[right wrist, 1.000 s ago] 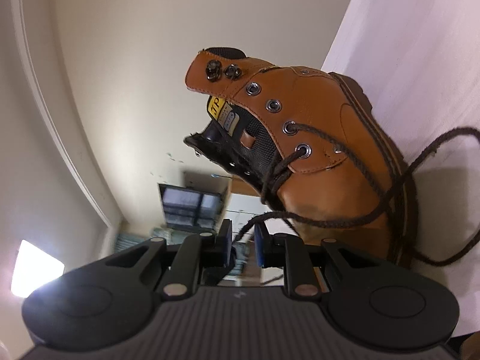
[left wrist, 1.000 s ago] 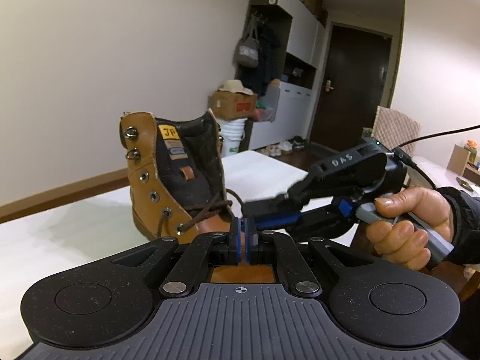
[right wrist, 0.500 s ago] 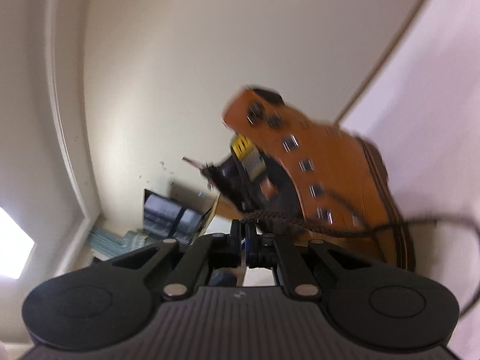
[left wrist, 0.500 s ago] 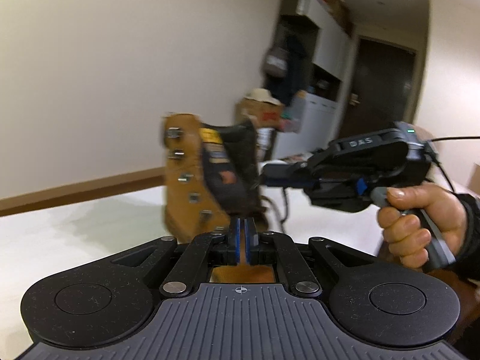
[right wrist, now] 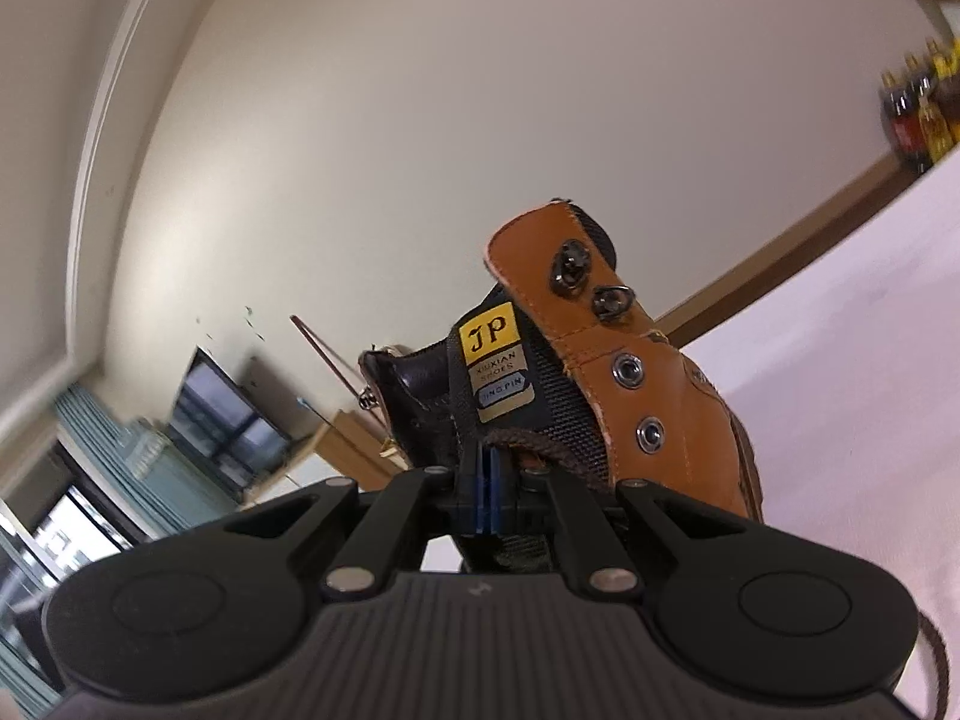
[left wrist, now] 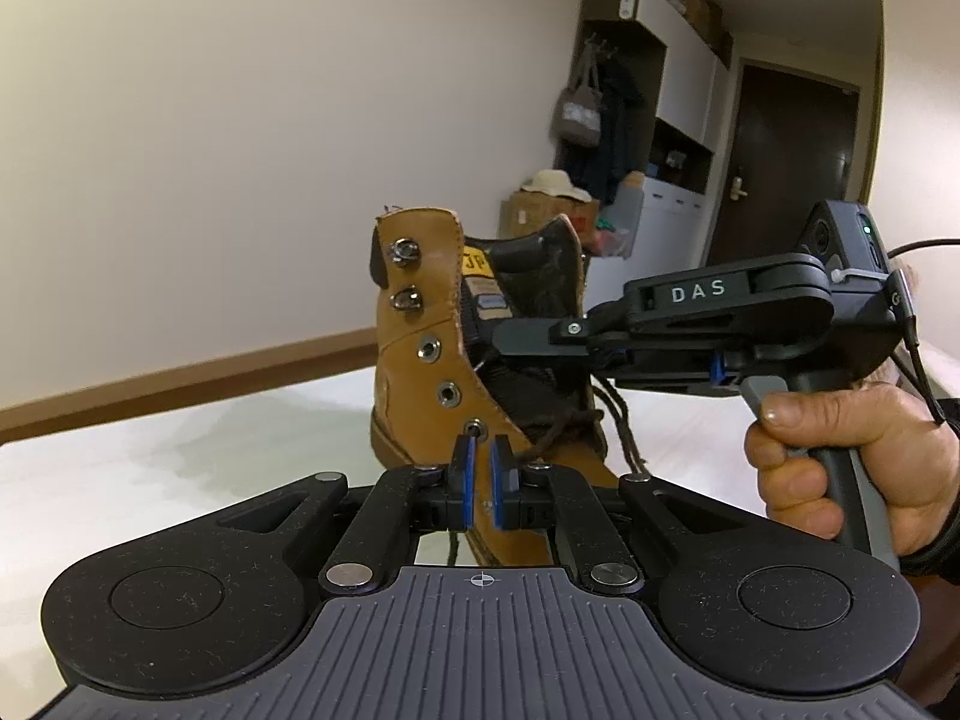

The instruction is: Lace up shoes with both hands

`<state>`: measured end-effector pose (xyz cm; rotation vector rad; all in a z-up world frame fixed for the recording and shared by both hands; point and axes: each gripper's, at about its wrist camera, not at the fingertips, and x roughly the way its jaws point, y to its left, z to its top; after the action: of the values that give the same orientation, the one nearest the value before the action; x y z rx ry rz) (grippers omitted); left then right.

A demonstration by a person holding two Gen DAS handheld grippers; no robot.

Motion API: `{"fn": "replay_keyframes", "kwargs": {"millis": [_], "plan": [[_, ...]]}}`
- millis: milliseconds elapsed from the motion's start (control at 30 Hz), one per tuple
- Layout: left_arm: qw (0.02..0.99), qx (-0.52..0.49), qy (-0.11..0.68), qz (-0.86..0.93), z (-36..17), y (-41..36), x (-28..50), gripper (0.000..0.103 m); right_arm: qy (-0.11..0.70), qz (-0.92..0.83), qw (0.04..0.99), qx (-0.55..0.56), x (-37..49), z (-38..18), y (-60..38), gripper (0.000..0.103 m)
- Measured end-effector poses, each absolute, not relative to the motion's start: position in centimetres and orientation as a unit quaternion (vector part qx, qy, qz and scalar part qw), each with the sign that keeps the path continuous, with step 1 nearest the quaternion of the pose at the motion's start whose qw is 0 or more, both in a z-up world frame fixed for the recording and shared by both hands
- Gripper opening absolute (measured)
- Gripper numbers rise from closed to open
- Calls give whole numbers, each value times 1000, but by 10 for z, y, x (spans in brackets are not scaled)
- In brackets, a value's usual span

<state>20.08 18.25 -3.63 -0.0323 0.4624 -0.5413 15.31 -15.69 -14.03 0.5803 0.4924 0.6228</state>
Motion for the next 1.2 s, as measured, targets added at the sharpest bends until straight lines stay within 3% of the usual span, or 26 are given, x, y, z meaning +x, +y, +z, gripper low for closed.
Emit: {"fn": "replay_keyframes", "kwargs": {"millis": [400, 467, 533, 733, 800, 900, 1067, 1133, 1200], "plan": [[942, -7, 223, -250, -36, 186, 197, 5, 250, 311, 876, 269, 163, -148, -144, 3], [945, 10, 221, -239, -36, 185, 197, 10, 257, 314, 872, 275, 166, -150, -141, 3], [948, 33, 218, -228, -35, 184, 199, 21, 261, 316, 868, 279, 167, -151, -136, 3], [948, 46, 212, -231, -34, 183, 215, 24, 271, 319, 861, 287, 174, -152, -133, 3], [947, 44, 211, -238, -34, 183, 220, 23, 272, 320, 861, 287, 176, -153, -132, 3], [945, 39, 207, -249, -33, 181, 225, 6, 274, 321, 860, 287, 178, -153, -130, 3], [946, 52, 201, -248, -33, 180, 222, 5, 276, 325, 856, 291, 172, -151, -141, 4], [952, 73, 199, -221, -35, 185, 214, 3, 278, 333, 849, 300, 168, -148, -146, 11], [957, 90, 207, -180, -36, 198, 205, 3, 270, 343, 849, 298, 161, -144, -153, 12]]}}
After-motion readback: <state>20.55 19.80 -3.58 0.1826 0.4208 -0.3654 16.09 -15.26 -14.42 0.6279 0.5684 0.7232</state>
